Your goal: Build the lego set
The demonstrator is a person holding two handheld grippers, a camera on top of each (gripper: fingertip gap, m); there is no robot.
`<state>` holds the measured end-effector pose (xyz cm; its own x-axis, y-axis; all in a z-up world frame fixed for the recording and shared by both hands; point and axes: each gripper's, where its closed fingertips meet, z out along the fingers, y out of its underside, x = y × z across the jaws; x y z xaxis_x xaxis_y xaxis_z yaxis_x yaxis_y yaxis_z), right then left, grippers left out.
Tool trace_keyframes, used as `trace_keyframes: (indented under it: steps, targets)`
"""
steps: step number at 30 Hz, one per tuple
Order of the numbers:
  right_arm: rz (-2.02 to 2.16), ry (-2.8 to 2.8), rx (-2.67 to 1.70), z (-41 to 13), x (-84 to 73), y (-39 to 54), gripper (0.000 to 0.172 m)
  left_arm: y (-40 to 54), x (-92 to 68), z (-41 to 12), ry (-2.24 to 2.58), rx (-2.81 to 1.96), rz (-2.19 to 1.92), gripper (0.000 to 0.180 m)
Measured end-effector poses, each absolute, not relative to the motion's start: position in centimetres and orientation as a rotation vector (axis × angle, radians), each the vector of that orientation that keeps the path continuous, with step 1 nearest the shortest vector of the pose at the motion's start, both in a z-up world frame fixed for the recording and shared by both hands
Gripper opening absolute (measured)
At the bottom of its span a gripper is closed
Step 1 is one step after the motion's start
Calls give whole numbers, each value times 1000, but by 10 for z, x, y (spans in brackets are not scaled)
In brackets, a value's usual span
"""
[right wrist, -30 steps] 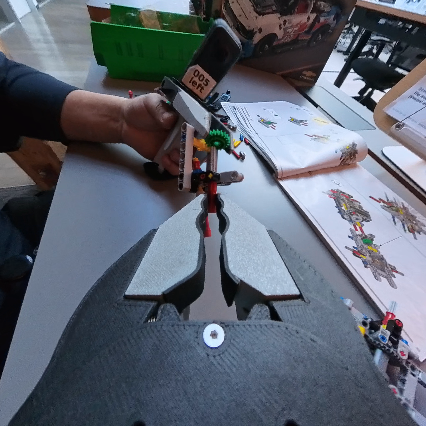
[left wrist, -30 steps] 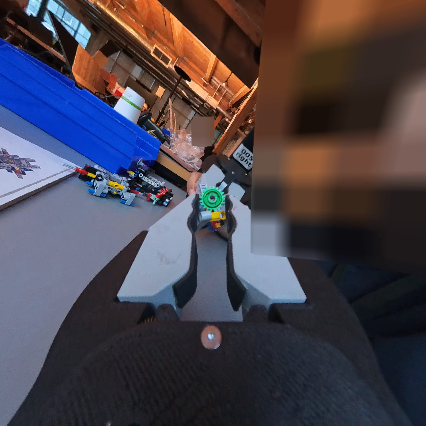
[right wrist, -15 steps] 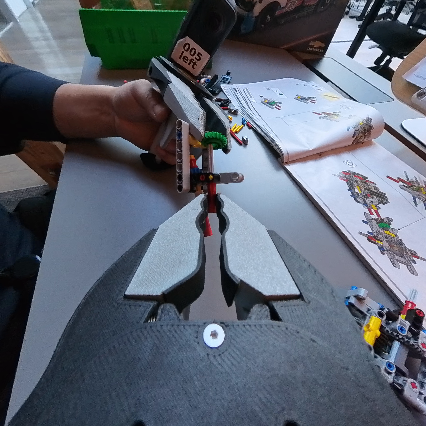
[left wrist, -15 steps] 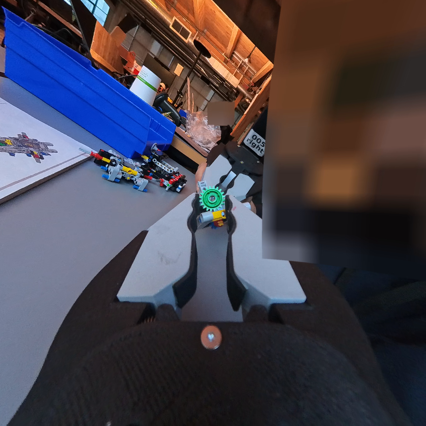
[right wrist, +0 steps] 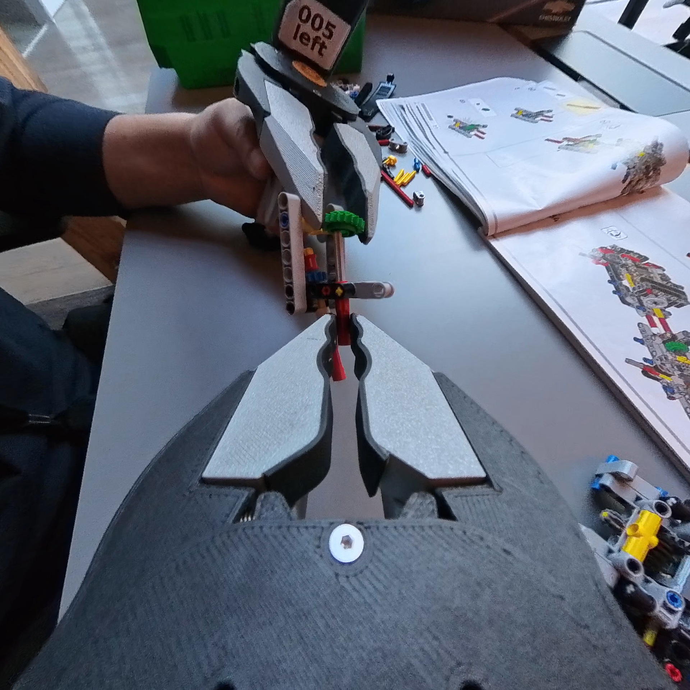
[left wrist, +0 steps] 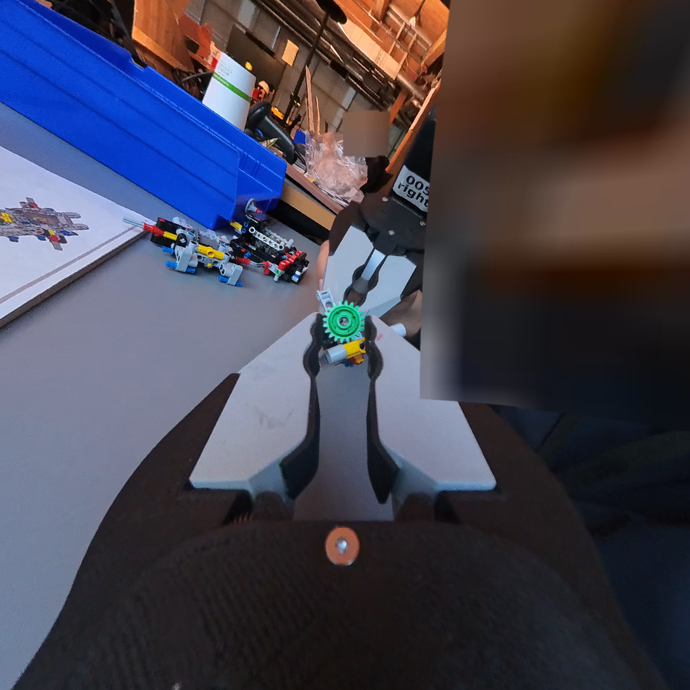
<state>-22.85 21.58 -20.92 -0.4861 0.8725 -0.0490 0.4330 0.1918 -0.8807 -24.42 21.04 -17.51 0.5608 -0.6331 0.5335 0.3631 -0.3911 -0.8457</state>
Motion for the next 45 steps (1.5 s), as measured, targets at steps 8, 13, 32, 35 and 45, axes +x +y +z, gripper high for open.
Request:
trace_keyframes:
  steps: [8, 13, 32, 35, 45]
  targets:
    - [1194, -2077, -1282, -223, -224, 216, 3, 211, -240, -187, 239, -1753, -1045, 18]
    - [1066, -2131, -1270, -236, -224, 219, 3, 212, -239, -200, 257, -1853, -967, 18]
    - [964, -2182, -1150, -258, -229, 218, 3, 207, -241, -205, 440, -1872, -775, 18]
    - [1135, -2141, -1188, -248, -230, 216, 3, 207, -241, -205, 441, -1873, -767, 18]
    - [1334, -2037, -1218, -226, -232, 216, 3, 211, -249, -194, 356, -1805, -797, 18]
